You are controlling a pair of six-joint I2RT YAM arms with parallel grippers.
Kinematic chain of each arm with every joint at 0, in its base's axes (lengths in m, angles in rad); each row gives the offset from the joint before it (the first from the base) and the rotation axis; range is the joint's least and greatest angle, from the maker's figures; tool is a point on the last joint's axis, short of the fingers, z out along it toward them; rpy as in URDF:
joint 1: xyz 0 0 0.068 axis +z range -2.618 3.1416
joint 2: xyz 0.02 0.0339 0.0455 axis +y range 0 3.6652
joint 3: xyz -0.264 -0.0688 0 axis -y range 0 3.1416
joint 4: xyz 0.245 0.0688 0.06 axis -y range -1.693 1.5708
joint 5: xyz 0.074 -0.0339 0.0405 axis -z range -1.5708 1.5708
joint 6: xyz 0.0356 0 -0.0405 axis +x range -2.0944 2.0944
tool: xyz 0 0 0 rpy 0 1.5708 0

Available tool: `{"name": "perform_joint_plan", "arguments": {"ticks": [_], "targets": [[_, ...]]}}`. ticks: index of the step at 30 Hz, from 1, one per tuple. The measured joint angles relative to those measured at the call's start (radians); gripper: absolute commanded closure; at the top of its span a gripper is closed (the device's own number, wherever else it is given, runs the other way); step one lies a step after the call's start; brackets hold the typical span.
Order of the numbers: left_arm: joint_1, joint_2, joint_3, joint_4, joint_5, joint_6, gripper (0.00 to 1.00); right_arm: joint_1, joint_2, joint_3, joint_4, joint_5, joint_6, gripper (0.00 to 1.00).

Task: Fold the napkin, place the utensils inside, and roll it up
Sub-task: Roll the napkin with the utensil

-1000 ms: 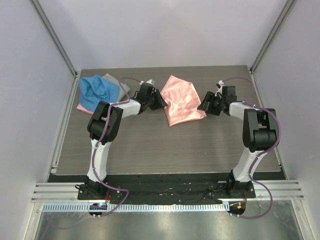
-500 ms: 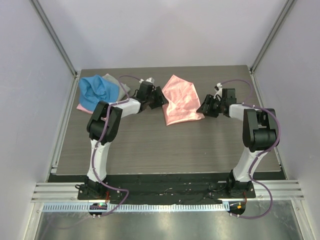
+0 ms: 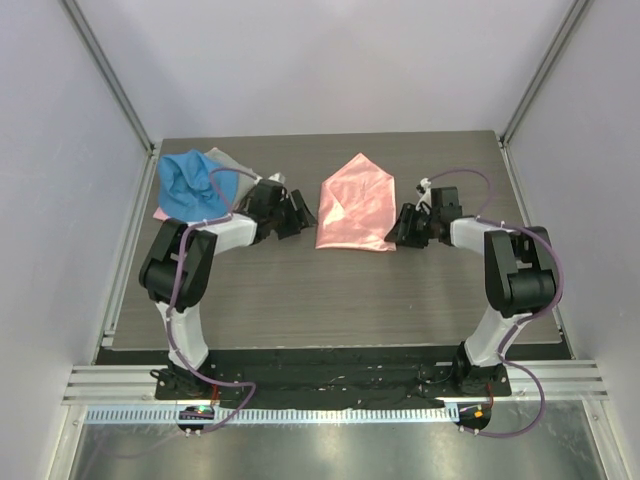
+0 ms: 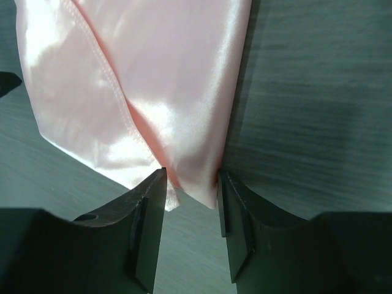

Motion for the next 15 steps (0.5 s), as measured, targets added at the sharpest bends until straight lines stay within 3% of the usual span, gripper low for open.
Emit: {"name": "perform_joint_plan", "arguments": {"ticks": [6,15], "targets": [[-0.005,-0.088,-0.157,0.045,0.032,-0.031,0.43,0.034,-0.066,-0.066,-0.022,0.019,0.035,0.5],[-0.01,-0.072,-0.171,0.09,0.063,-0.054,0.51,0.034,-0.094,-0.086,-0.04,0.034,0.054,0.48]]}}
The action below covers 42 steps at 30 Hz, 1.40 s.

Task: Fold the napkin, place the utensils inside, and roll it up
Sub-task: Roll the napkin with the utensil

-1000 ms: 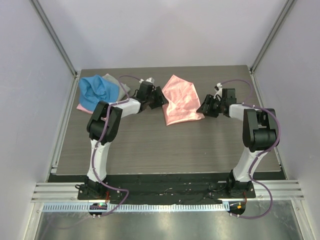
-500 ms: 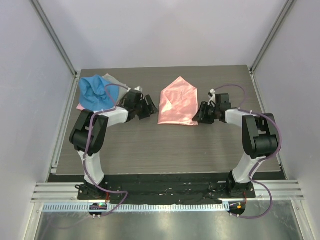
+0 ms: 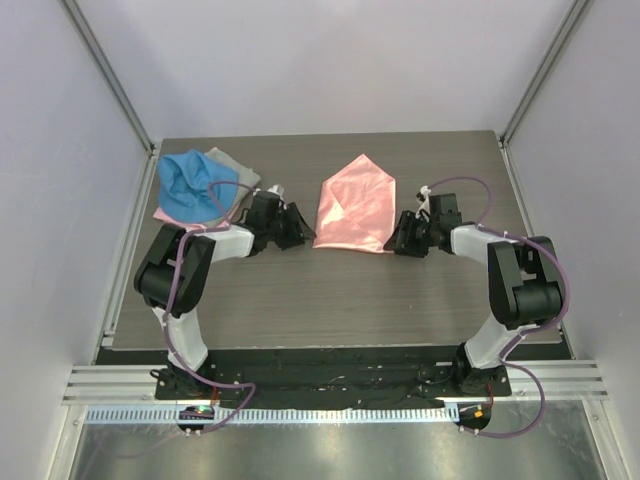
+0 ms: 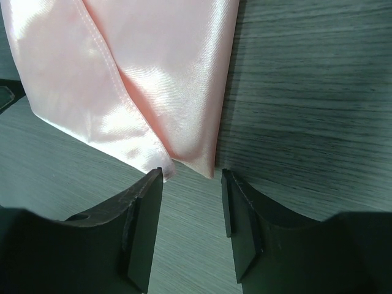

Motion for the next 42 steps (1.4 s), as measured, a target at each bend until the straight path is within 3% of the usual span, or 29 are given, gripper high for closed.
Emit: {"name": "perform_joint_plan", "arguments": {"ticks": [9,15,23,27,29,34,42], "targets": [[-0.038,0.018,-0.006,0.04,0.027,-0.027,0.56,0.0,-0.004,-0.002,-0.002,0.006,0.005,0.48],[-0.042,0.033,-0.006,0.056,0.031,-0.039,0.69,0.0,-0.004,-0.003,-0.001,0.006,0.006,0.47],[-0.042,0.064,0.025,0.043,0.035,-0.038,0.82,0.002,-0.064,-0.007,-0.019,0.046,-0.007,0.39],[-0.043,0.083,0.058,0.018,0.041,-0.028,0.95,0.027,-0.156,-0.006,-0.027,0.126,-0.056,0.35],[-0.043,0.089,0.071,0.001,0.046,-0.024,1.0,0.069,-0.204,-0.003,-0.027,0.192,-0.092,0.34],[-0.035,0.095,0.103,-0.04,0.083,-0.031,1.0,0.267,-0.276,0.0,0.024,0.369,-0.211,0.32],[0.021,0.097,0.151,-0.116,0.186,-0.079,1.0,0.497,-0.199,0.001,0.172,0.554,-0.345,0.32]]}}
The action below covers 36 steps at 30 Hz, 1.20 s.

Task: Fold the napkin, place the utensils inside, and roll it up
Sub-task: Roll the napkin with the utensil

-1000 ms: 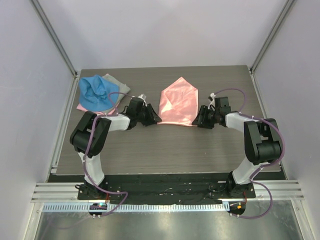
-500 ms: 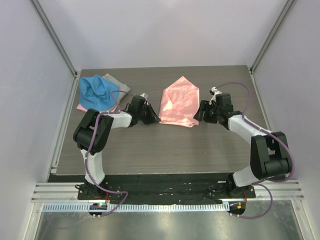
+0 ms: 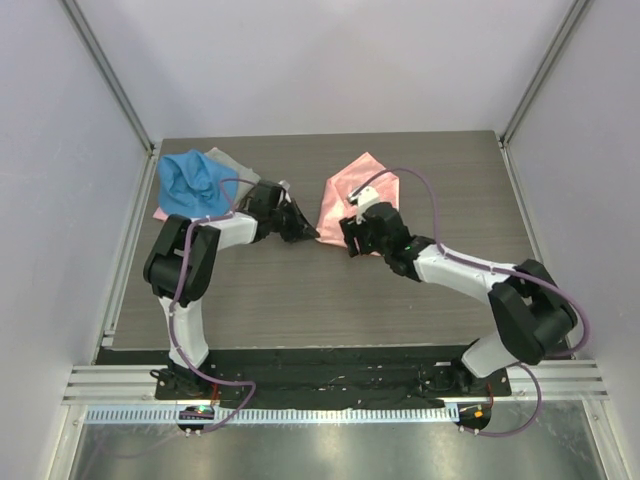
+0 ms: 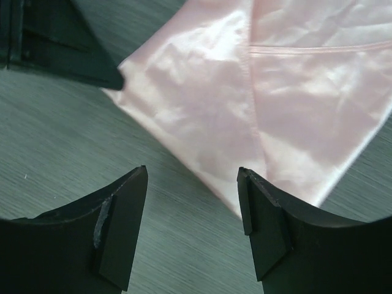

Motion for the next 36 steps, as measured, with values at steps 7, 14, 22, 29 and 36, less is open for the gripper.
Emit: {"name": "perform_joint_plan", "arguments": {"ticks": [7,14,22,29,36], "targets": [[0.037,0.001,0.013,-0.024,0.074,-0.028,1.0,0.172,0.168,0.046,0.087,0.112,-0.125,0.32],[0.052,0.001,0.013,-0.029,0.12,-0.048,1.0,0.282,0.309,0.108,0.188,0.27,-0.253,0.32],[0.073,0.001,0.013,-0.029,0.143,-0.051,1.0,0.313,0.451,0.135,0.288,0.459,-0.366,0.33],[0.093,0.001,0.012,-0.029,0.154,-0.051,1.0,0.313,0.487,0.127,0.354,0.572,-0.415,0.36],[0.117,0.001,0.0,-0.03,0.162,-0.051,1.0,0.313,0.489,0.063,0.426,0.668,-0.428,0.37]]}}
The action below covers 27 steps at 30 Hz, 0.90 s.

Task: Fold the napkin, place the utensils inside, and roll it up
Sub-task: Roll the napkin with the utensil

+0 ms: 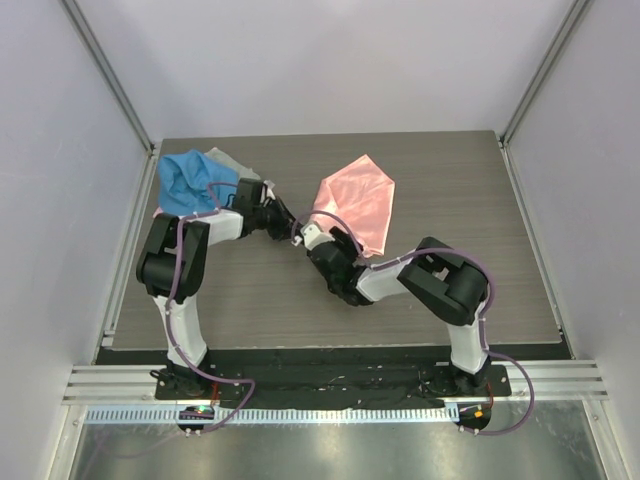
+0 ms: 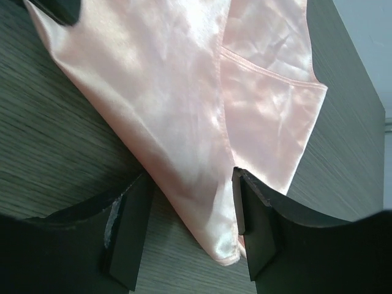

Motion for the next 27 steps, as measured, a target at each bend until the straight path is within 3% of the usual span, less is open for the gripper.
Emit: {"name": "perform_joint_plan", "arguments": {"ticks": [4,10,12,13,15,16,19,27], "targets": [[0.011,0.0,-0.005,-0.005,0.0,0.0,1.0,0.0,-0.022,-0.035,0.01,0.017,0.011,0.4],[0.013,0.0,-0.005,-0.006,0.002,0.0,1.0,-0.007,-0.036,-0.05,-0.021,-0.011,0.024,0.63],[0.013,0.0,-0.005,-0.006,0.004,0.0,0.92,-0.014,-0.036,-0.043,-0.047,-0.045,0.029,0.69],[0.013,0.0,-0.005,-0.006,0.005,0.0,0.77,-0.019,-0.038,-0.037,-0.062,-0.068,0.031,0.71],[0.014,0.0,-0.005,-0.005,0.007,0.005,0.62,-0.035,-0.042,-0.025,-0.092,-0.114,0.035,0.75],[0.014,0.0,-0.005,-0.005,0.007,-0.002,0.48,-0.045,-0.048,-0.019,-0.11,-0.143,0.04,0.76],[0.014,0.0,-0.011,0.0,0.003,-0.002,0.33,-0.085,-0.061,0.013,-0.182,-0.242,0.055,0.82],[0.027,-0.053,-0.07,0.003,-0.069,0.027,0.23,-0.203,-0.064,0.182,-0.471,-0.569,0.097,0.97]]}}
